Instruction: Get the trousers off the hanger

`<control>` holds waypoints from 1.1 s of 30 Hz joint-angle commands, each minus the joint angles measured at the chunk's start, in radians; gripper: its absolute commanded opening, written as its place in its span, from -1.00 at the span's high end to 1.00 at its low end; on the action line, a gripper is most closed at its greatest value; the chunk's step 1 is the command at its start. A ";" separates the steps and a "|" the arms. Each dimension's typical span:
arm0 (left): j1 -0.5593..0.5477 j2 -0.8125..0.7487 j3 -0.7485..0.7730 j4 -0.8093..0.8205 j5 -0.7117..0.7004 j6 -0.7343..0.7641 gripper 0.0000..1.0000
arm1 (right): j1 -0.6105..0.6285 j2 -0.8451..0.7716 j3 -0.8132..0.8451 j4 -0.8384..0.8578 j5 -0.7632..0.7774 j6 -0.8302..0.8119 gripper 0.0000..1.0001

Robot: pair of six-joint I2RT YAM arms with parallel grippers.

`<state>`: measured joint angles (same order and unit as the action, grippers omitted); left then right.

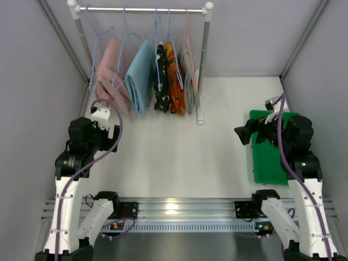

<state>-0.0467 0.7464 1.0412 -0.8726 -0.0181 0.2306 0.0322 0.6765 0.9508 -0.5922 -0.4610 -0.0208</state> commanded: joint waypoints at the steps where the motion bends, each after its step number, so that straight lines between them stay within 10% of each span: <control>1: 0.005 -0.005 -0.003 0.007 -0.023 0.015 -0.98 | -0.008 0.012 0.045 0.009 -0.041 0.076 -0.99; 14: 0.005 0.034 0.103 -0.039 0.121 0.032 -0.98 | -0.008 0.349 0.258 0.222 -0.343 0.465 -0.96; 33: 0.005 0.128 0.178 -0.057 0.182 0.042 -0.98 | 0.155 1.042 0.779 0.799 -0.424 1.084 -0.29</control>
<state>-0.0463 0.8684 1.1728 -0.9379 0.1493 0.2718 0.1593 1.6642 1.6264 0.0689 -0.8921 0.9833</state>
